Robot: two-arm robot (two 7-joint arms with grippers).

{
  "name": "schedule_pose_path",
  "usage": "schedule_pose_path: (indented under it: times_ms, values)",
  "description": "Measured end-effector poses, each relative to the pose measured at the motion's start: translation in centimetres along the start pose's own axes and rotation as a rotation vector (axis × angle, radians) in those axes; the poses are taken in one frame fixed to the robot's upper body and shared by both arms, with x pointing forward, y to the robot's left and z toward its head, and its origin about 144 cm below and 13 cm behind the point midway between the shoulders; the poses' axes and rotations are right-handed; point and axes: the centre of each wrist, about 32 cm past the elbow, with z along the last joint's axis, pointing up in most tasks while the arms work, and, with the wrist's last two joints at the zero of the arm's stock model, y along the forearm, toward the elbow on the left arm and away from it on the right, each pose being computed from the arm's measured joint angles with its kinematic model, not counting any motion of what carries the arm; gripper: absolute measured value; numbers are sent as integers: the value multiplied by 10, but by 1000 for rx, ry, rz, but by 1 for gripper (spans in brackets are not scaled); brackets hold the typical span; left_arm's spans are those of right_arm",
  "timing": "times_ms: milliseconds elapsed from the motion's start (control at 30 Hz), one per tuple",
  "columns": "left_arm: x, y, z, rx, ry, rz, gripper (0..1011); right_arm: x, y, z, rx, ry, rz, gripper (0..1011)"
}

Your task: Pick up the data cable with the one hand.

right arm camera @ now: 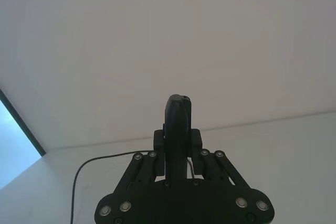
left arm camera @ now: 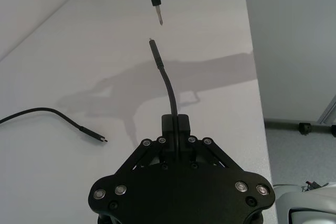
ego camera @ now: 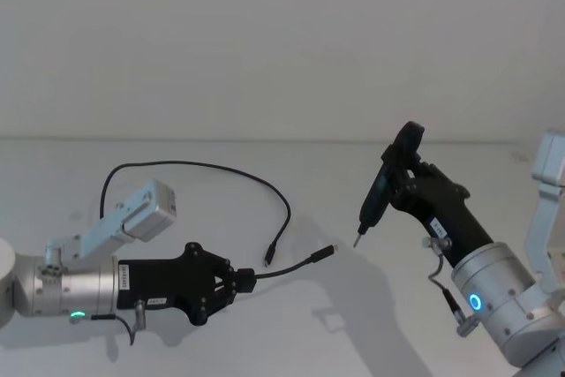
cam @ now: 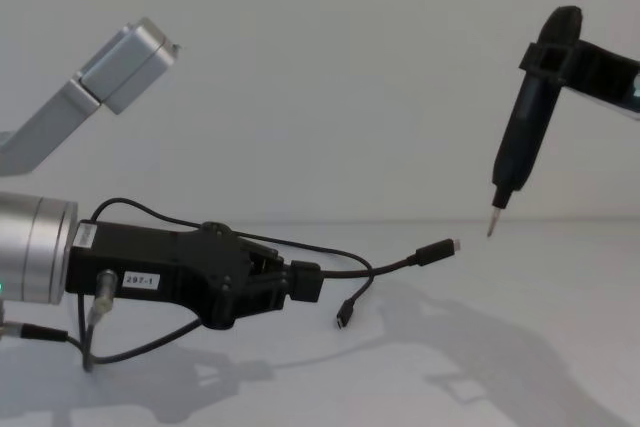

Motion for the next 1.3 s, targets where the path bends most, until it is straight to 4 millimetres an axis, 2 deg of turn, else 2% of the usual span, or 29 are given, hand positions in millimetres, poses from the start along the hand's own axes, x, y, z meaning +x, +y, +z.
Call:
schedule_pose_path:
  times_ms: [1300]
  values:
    - [0, 0, 0, 0, -1, 0, 44, 2, 17, -11, -57, 68, -5, 279]
